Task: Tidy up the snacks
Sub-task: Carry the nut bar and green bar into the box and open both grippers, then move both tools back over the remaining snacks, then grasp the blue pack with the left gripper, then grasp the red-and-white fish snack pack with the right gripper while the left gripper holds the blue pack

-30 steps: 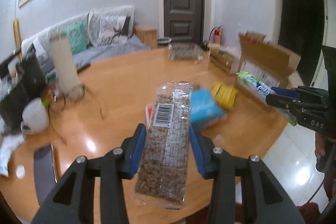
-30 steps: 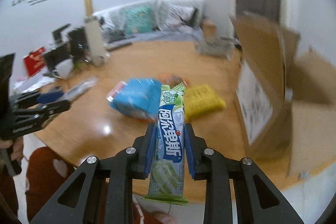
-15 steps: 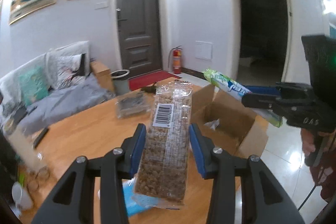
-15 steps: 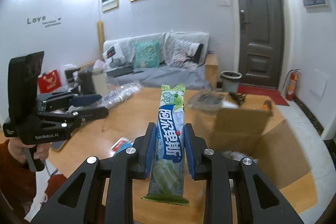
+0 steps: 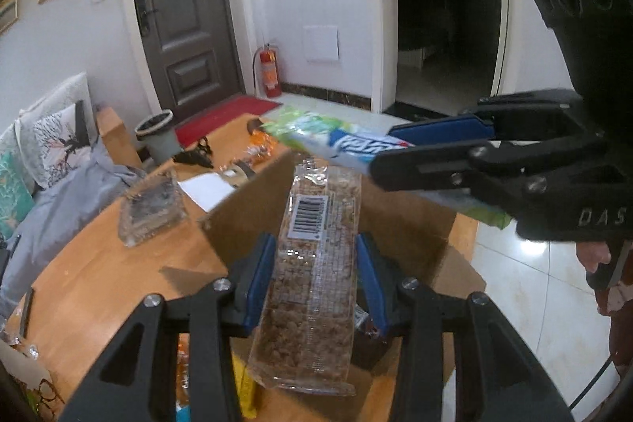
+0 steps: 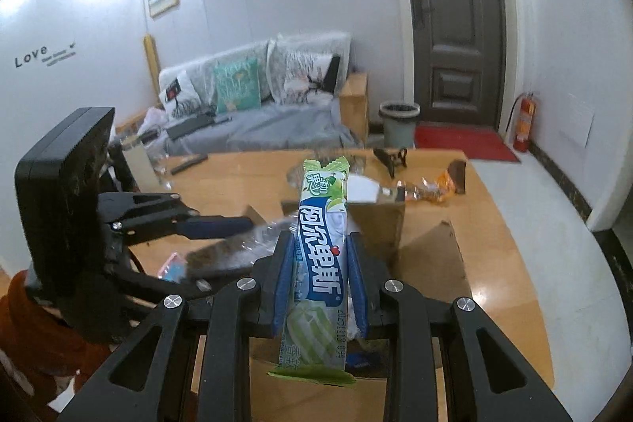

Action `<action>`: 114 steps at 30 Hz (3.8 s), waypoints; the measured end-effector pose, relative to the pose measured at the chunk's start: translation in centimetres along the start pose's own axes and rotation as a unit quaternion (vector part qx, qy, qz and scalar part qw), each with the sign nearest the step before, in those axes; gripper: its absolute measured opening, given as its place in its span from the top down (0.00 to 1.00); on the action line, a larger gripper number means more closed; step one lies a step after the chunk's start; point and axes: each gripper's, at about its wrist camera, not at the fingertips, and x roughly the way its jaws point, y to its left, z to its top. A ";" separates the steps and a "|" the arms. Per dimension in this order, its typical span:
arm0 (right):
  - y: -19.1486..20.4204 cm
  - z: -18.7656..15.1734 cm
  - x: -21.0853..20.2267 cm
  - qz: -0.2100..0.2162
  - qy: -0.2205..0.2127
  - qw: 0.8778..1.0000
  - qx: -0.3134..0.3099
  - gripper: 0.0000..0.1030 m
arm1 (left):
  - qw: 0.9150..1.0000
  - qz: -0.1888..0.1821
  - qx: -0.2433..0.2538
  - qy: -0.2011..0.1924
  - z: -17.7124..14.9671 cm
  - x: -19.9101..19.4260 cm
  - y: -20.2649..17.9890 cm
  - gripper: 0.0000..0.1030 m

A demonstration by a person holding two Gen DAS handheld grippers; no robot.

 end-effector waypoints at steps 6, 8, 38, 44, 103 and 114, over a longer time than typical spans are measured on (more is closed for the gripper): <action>-1.0 0.2 3.8 0.011 0.047 0.999 -0.007 0.76 | 0.999 -0.010 -0.008 0.033 -0.1 2.5 -0.2 0.58; -1.3 0.1 4.8 0.013 0.055 0.998 -0.010 0.71 | 0.999 -0.008 -0.007 0.036 -0.3 2.9 0.4 0.42; 15.5 -1.3 0.5 0.155 0.007 0.985 -0.070 0.41 | 0.981 0.153 -0.122 -0.020 -10.7 -17.1 12.5 0.16; 20.4 -4.6 5.4 0.176 0.065 0.979 -0.083 0.39 | 0.978 0.151 -0.142 0.006 -17.1 -16.2 14.8 0.16; 25.1 -7.9 24.0 0.184 0.166 0.951 -0.182 0.37 | 0.960 0.124 -0.224 0.110 -31.7 -10.4 18.9 0.38; 27.2 -7.6 31.4 0.175 0.199 0.937 -0.227 0.21 | 0.960 0.128 -0.224 0.111 -32.0 -8.8 19.3 0.38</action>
